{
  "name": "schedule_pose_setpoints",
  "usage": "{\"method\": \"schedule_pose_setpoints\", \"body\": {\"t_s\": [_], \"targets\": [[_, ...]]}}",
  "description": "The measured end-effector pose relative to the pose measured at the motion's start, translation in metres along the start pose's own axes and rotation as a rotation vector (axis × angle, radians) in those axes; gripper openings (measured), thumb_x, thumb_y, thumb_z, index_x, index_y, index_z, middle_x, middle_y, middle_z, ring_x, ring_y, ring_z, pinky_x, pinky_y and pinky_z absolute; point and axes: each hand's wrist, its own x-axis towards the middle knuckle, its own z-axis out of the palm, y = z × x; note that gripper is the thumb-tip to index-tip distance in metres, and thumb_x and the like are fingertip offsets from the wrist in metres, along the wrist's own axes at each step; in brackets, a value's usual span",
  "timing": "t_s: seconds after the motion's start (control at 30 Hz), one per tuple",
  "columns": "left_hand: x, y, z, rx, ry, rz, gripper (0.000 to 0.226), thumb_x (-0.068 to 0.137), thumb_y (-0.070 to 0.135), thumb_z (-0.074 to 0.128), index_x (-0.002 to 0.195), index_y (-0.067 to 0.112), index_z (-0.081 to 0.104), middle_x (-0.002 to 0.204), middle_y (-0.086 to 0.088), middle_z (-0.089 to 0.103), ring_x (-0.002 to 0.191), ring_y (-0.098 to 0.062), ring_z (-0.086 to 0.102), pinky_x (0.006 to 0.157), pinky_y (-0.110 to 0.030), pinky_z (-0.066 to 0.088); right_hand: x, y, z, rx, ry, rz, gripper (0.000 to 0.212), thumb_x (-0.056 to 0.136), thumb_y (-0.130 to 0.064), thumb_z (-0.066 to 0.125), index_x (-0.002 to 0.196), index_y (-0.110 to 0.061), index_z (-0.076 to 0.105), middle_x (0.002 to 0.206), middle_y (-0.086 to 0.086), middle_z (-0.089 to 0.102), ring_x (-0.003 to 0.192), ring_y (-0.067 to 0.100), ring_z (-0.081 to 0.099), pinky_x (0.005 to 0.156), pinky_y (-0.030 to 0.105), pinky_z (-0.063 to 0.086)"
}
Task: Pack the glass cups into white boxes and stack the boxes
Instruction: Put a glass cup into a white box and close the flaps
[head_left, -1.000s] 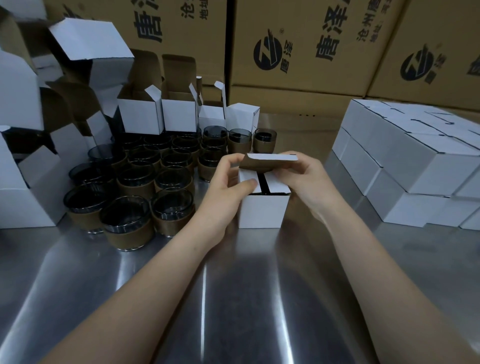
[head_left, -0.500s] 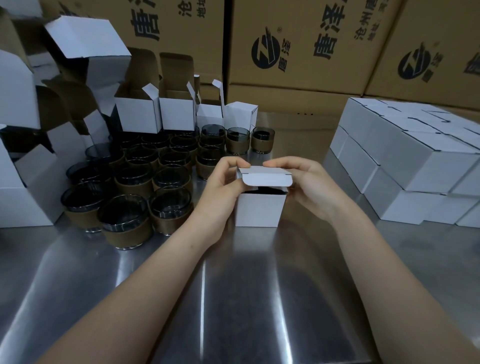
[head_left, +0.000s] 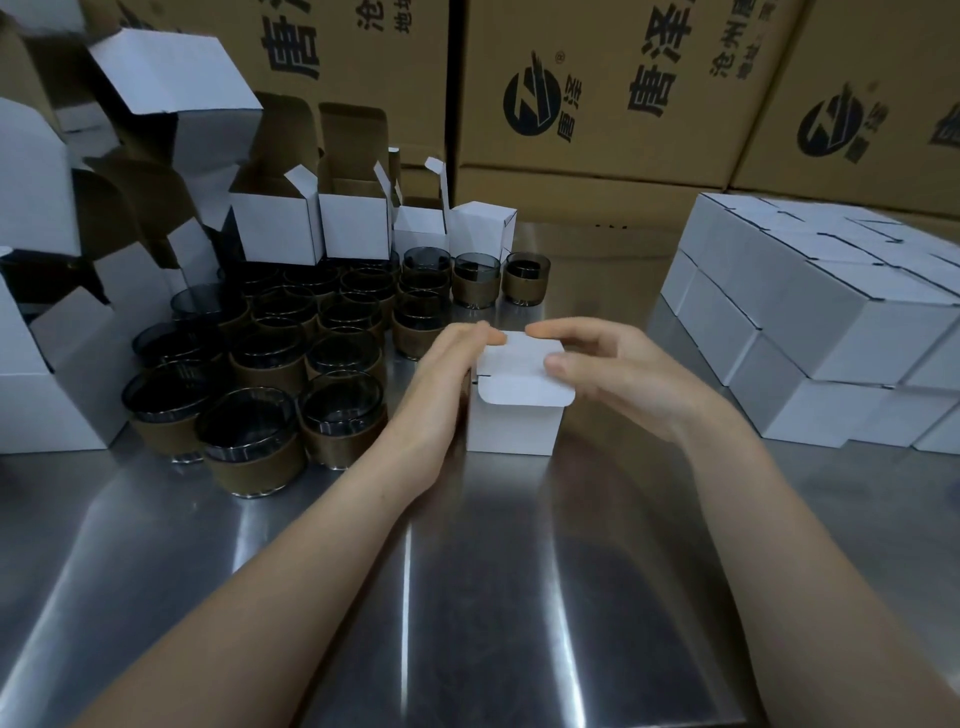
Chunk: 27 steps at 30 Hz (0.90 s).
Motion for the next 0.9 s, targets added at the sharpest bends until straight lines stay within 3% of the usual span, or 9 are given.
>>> {"method": "schedule_pose_setpoints", "body": {"t_s": [0.07, 0.17, 0.33, 0.43, 0.53, 0.63, 0.7, 0.9], "targets": [[-0.003, -0.003, 0.000, 0.101, -0.075, -0.010, 0.036, 0.079, 0.049, 0.065, 0.106, 0.027, 0.056, 0.110, 0.006, 0.064, 0.102, -0.013, 0.063, 0.093, -0.035, 0.049, -0.001, 0.000, -0.001, -0.089, -0.042, 0.009, 0.067, 0.058, -0.040, 0.082, 0.122, -0.031, 0.061, 0.119, -0.003, 0.066, 0.110, 0.025, 0.062, 0.096, 0.035, 0.053], [-0.008, -0.004, 0.002, 0.180, -0.154, 0.010, 0.060, 0.072, 0.038, 0.072, 0.123, 0.029, 0.040, 0.129, -0.002, 0.055, 0.120, -0.018, 0.056, 0.104, -0.037, 0.048, -0.003, -0.001, 0.001, -0.122, -0.116, 0.005, 0.078, 0.054, -0.038, 0.084, 0.125, -0.032, 0.054, 0.128, -0.001, 0.058, 0.120, 0.028, 0.054, 0.100, 0.043, 0.049], [-0.009, -0.002, 0.002, 0.223, -0.169, 0.043, 0.055, 0.091, 0.016, 0.069, 0.131, 0.024, 0.032, 0.136, -0.008, 0.045, 0.128, -0.025, 0.050, 0.106, -0.042, 0.046, -0.003, -0.002, 0.002, -0.159, -0.112, -0.042, 0.068, 0.058, -0.039, 0.085, 0.120, -0.032, 0.058, 0.125, -0.006, 0.059, 0.119, 0.036, 0.051, 0.100, 0.050, 0.047], [-0.010, -0.002, 0.002, 0.271, -0.174, 0.079, 0.053, 0.095, 0.017, 0.061, 0.137, 0.024, 0.030, 0.140, -0.007, 0.041, 0.130, -0.023, 0.047, 0.109, -0.042, 0.043, -0.002, -0.001, 0.003, -0.165, -0.079, -0.066, 0.062, 0.059, -0.041, 0.084, 0.117, -0.033, 0.061, 0.122, -0.008, 0.061, 0.118, 0.038, 0.052, 0.098, 0.053, 0.047], [-0.011, -0.003, 0.002, 0.303, -0.162, 0.115, 0.050, 0.097, 0.020, 0.058, 0.139, 0.025, 0.033, 0.142, -0.005, 0.040, 0.132, -0.020, 0.045, 0.112, -0.039, 0.040, -0.002, 0.000, 0.004, -0.167, -0.032, -0.104, 0.056, 0.062, -0.041, 0.084, 0.114, -0.033, 0.065, 0.118, -0.008, 0.064, 0.114, 0.032, 0.057, 0.098, 0.048, 0.049], [-0.012, -0.003, 0.003, 0.285, -0.142, 0.118, 0.044, 0.097, 0.023, 0.056, 0.136, 0.024, 0.038, 0.142, -0.007, 0.042, 0.132, -0.022, 0.046, 0.111, -0.042, 0.040, -0.001, 0.001, 0.005, -0.143, 0.006, -0.141, 0.047, 0.066, -0.036, 0.083, 0.110, -0.032, 0.068, 0.113, -0.014, 0.068, 0.108, 0.009, 0.063, 0.086, 0.025, 0.052], [-0.013, -0.004, 0.004, 0.252, -0.134, 0.113, 0.041, 0.096, 0.027, 0.056, 0.134, 0.023, 0.040, 0.140, -0.008, 0.046, 0.128, -0.026, 0.050, 0.109, -0.046, 0.043, 0.000, 0.001, 0.006, -0.133, 0.017, -0.151, 0.048, 0.065, -0.039, 0.083, 0.110, -0.031, 0.068, 0.112, -0.015, 0.069, 0.106, 0.003, 0.063, 0.084, 0.019, 0.049], [-0.013, -0.006, 0.005, 0.150, -0.115, 0.093, 0.053, 0.083, 0.042, 0.057, 0.130, 0.022, 0.044, 0.132, -0.014, 0.054, 0.120, -0.035, 0.057, 0.101, -0.052, 0.049, 0.002, 0.003, 0.006, -0.107, 0.042, -0.148, 0.044, 0.065, -0.044, 0.080, 0.107, -0.035, 0.069, 0.109, -0.010, 0.069, 0.101, 0.010, 0.066, 0.080, 0.031, 0.058]]}}
